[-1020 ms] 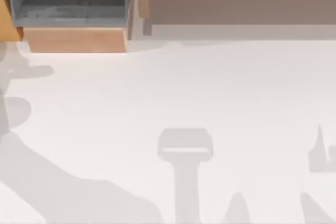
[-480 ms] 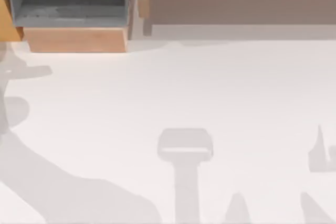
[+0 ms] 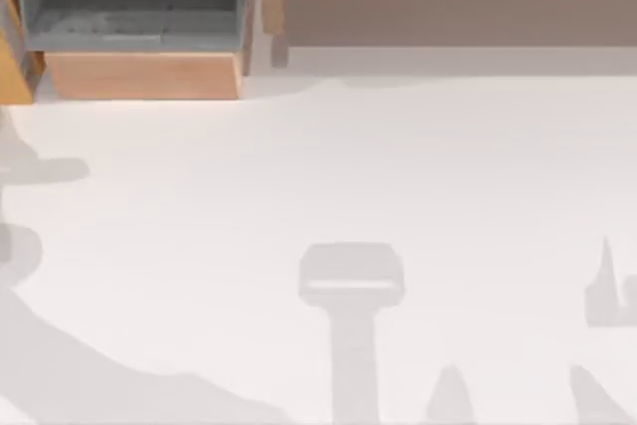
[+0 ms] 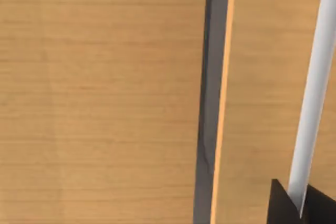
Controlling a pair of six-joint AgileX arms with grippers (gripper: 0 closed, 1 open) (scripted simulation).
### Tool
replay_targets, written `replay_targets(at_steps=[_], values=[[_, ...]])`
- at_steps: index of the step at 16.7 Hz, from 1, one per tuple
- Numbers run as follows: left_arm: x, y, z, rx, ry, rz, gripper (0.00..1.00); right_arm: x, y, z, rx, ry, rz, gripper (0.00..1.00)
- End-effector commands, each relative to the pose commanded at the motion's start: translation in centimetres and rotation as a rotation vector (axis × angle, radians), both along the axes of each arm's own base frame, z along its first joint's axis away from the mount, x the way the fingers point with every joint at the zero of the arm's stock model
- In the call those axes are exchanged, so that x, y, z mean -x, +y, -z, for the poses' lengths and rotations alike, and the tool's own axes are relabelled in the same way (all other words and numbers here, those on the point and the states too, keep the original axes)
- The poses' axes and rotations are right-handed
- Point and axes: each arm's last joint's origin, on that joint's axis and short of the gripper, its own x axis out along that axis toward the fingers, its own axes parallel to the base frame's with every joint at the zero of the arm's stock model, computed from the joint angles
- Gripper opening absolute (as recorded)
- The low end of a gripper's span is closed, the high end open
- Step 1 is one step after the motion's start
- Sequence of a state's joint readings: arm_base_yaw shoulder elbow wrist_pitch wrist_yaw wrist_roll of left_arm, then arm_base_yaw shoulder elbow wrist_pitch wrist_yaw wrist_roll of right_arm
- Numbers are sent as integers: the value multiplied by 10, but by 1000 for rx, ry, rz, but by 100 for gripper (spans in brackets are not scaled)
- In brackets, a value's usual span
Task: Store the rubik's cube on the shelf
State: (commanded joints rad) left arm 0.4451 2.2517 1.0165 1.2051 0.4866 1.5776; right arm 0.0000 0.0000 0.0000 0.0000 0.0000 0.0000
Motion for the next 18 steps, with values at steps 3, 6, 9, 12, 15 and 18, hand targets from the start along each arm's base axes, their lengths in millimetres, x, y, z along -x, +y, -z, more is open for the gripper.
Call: replay_targets(at_steps=[3, 6, 9, 12, 15, 18], values=[[18, 0, 0, -4, -3, 1, 0, 0, 0, 0, 0, 0, 0, 100], [19, 0, 0, -5, -4, 1, 0, 0, 0, 0, 0, 0, 0, 100], [22, 1, 0, -6, -3, -1, 0, 0, 0, 0, 0, 0, 0, 100], [44, 2, 0, -4, -3, -1, 0, 0, 0, 0, 0, 0, 0, 100], [71, 1, 2, 1, 5, 1, 0, 0, 0, 0, 0, 0, 0, 100], [81, 1, 2, -2, 2, 2, 0, 0, 0, 0, 0, 0, 0, 100]])
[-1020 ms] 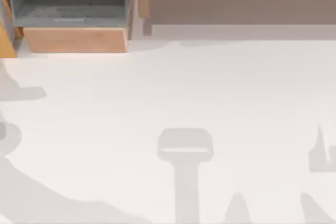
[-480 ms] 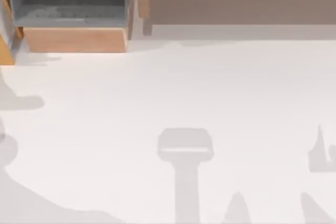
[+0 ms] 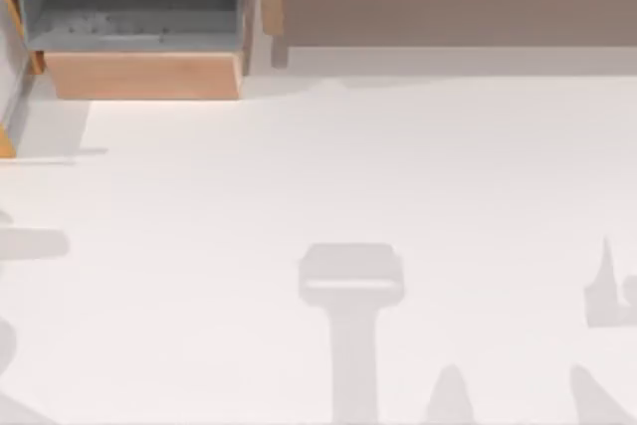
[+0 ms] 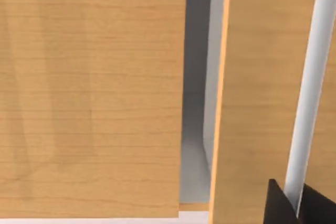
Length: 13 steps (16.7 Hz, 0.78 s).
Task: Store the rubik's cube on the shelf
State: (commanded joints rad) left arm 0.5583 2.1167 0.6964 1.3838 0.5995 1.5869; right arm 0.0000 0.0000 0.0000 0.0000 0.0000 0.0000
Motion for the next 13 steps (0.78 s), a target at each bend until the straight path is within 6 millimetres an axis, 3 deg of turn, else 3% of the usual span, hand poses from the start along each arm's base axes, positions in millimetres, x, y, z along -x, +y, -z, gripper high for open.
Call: replay_targets(at_steps=[4, 13], values=[[-1, 0, 0, 0, 1, 1, 0, 0, 0, 0, 0, 0, 0, 100], [51, 1, 2, 5, 9, -1, 0, 0, 0, 0, 0, 0, 0, 100]])
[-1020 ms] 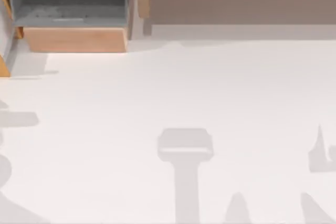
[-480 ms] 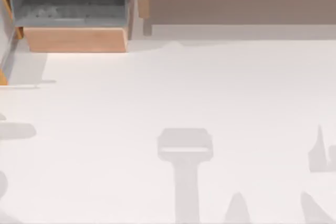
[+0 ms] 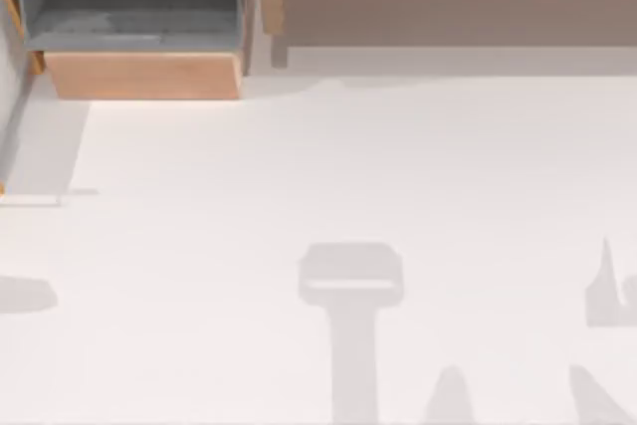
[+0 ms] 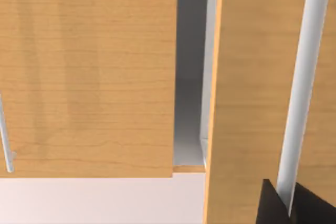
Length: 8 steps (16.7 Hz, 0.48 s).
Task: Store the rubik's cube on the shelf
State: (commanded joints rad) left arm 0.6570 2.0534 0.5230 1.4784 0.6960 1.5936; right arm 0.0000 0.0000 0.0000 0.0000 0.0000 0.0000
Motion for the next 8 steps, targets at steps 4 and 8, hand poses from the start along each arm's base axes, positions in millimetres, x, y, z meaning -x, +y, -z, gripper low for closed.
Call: replay_targets(at_steps=[4, 8], values=[[11, 0, -2, -6, -7, 2, 0, 0, 0, 0, 0, 0, 0, 100], [11, 0, -2, -6, -7, 2, 15, 0, 0, 0, 0, 0, 0, 100]])
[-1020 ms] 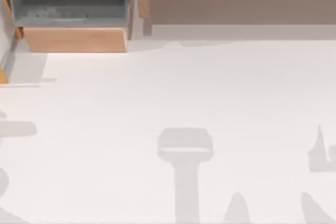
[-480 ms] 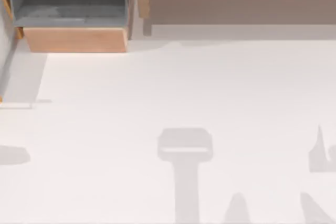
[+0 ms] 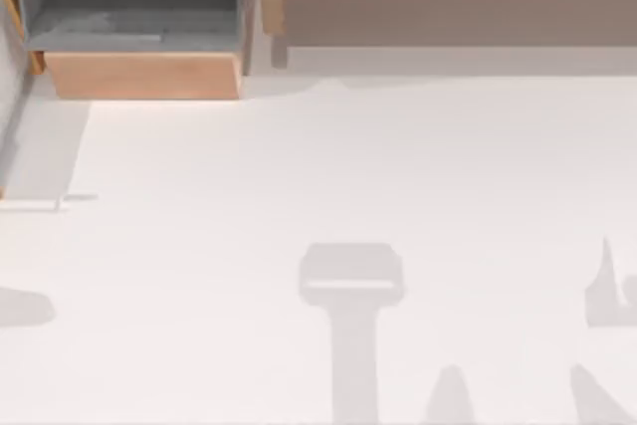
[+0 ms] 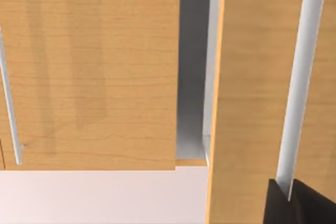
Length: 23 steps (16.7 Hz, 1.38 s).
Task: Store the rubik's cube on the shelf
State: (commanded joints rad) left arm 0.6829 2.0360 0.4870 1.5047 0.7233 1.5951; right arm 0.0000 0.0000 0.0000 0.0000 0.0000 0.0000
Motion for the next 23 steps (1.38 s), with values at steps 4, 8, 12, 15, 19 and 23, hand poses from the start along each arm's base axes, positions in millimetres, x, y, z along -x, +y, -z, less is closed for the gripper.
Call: replay_targets(at_steps=[4, 8, 12, 15, 19, 23], values=[[0, 0, 0, 0, 0, 0, 45, 0, 0, 0, 0, 0, 0, 100], [0, 0, 0, 0, 0, 0, 75, 0, 0, 0, 0, 0, 0, 100], [0, 0, 0, 0, 0, 0, 100, 0, 0, 0, 0, 0, 0, 100], [0, 0, 0, 0, 0, 0, 100, 0, 0, 0, 0, 0, 0, 100], [0, 0, 0, 0, 0, 0, 100, 0, 0, 0, 0, 0, 0, 100], [5, 0, 0, -1, -1, 2, 100, 0, 0, 0, 0, 0, 0, 100]])
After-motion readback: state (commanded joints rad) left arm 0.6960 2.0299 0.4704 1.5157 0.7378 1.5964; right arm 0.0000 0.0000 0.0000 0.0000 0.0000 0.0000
